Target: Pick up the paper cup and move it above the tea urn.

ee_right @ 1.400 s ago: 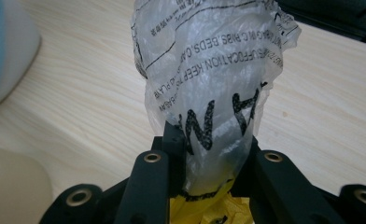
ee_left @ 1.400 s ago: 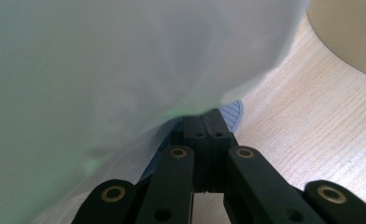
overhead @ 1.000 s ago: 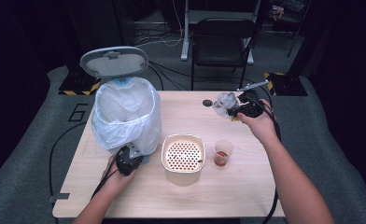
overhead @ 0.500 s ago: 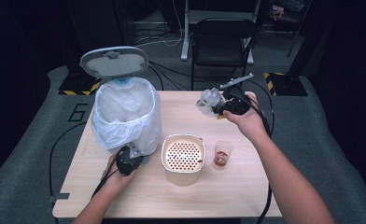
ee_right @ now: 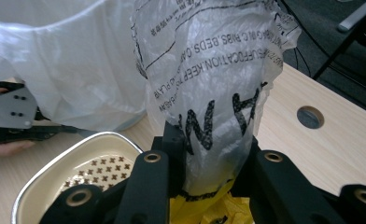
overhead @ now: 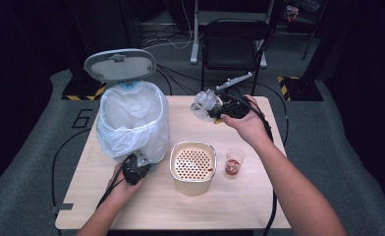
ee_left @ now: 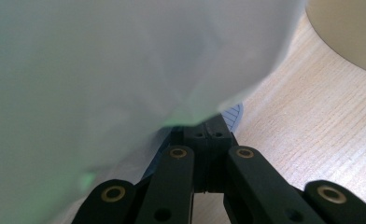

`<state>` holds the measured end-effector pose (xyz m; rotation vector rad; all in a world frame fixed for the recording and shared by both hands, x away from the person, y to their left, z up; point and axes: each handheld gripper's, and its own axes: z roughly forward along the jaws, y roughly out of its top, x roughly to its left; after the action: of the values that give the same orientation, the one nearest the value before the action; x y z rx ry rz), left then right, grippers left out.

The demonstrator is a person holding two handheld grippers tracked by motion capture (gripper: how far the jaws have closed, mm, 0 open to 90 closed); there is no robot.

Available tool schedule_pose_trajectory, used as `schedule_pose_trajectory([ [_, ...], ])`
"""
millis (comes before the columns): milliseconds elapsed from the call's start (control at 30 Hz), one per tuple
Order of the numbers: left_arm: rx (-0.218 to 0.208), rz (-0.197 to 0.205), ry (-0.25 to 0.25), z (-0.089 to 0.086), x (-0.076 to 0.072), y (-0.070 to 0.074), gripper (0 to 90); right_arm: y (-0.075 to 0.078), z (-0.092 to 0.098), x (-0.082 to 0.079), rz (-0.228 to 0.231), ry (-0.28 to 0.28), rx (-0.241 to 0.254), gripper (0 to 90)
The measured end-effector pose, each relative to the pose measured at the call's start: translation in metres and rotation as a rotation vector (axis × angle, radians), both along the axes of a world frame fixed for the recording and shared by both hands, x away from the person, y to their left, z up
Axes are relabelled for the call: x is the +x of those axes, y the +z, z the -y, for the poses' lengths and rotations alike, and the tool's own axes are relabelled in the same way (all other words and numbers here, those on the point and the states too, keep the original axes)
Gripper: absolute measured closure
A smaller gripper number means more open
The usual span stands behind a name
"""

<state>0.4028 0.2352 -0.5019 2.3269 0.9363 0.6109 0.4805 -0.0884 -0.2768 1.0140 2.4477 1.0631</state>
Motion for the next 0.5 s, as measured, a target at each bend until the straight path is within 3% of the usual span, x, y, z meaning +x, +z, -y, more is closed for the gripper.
schedule_pose_trajectory([
  [167,-0.004,0.011,0.0,0.0,0.0,-0.001,90.0,0.008,-0.012,-0.003,0.007,0.029,0.01,74.1],
  [200,0.017,0.009,-0.001,-0.001,0.001,0.0,90.0,0.009,-0.015,-0.003,0.008,0.039,0.006,74.1],
  [300,-0.028,-0.014,0.044,0.002,-0.001,-0.003,90.0,0.014,-0.024,-0.005,0.007,0.051,0.019,74.1],
  [367,0.04,0.014,-0.014,-0.002,0.002,0.001,90.0,0.017,-0.031,-0.007,0.007,0.061,0.015,74.1],
  [433,-0.031,-0.016,0.046,0.002,-0.002,-0.003,90.0,0.02,-0.038,-0.008,0.014,0.075,0.019,74.1],
  [500,-0.019,-0.021,0.034,0.001,-0.001,-0.001,90.0,0.024,-0.046,-0.008,0.019,0.096,0.017,74.1],
])
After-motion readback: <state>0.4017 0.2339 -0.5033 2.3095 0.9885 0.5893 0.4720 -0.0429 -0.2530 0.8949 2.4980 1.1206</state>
